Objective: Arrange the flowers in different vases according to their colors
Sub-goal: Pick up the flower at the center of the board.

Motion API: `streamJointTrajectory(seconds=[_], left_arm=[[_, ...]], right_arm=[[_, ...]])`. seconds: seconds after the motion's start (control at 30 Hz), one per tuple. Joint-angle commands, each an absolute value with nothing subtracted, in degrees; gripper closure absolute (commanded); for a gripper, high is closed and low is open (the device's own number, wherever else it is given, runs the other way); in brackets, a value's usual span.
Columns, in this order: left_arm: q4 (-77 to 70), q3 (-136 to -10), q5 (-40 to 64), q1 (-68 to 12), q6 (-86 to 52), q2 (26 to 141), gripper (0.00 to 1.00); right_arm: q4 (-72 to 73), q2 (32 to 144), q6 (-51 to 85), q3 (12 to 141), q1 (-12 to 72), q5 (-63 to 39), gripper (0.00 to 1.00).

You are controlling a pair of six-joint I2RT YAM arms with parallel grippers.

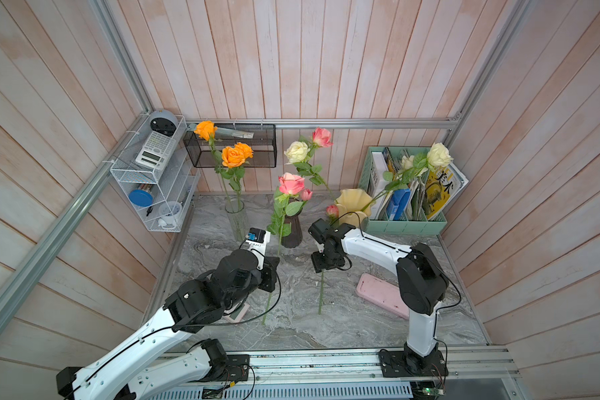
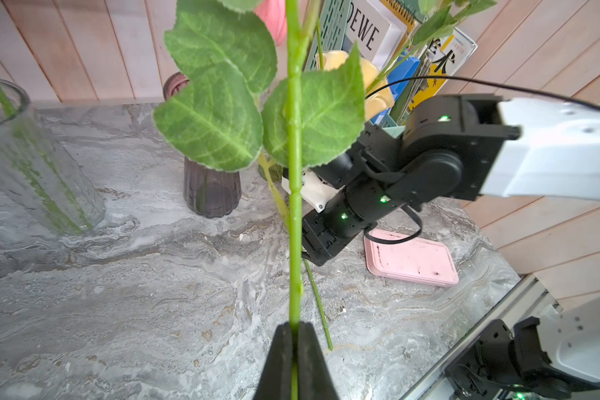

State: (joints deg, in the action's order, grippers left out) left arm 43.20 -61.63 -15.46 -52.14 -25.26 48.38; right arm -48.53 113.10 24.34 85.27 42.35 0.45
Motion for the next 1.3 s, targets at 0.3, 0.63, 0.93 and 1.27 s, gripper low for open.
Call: streamJointTrajectory(seconds=[0.3,0.63,0.93,1.27], left_arm=[[28.5,-66.0,-25.6,-46.4,-13.0,46.6,1.00],[2.8,-70.5,-13.6,-31.2,-8.0,58.2,1.00],[-19.0,-71.6,-4.8,-27.9,-7.7,73.5,1.00],[-29.3,-73.0,-4.8,-25.9,-6.2,84.8,1.00]], right_arm=[[-55.2,120.7,26.3,90.7,42.2,3.4,0.48],[-54.0,124.2,27.2,89.7,41.7,3.2,0.77],[-50.1,122.6,27.9,84.8,41.2,2.5,1.00],[-48.7,114.1,28.4,78.3,41.4,2.6,1.00]])
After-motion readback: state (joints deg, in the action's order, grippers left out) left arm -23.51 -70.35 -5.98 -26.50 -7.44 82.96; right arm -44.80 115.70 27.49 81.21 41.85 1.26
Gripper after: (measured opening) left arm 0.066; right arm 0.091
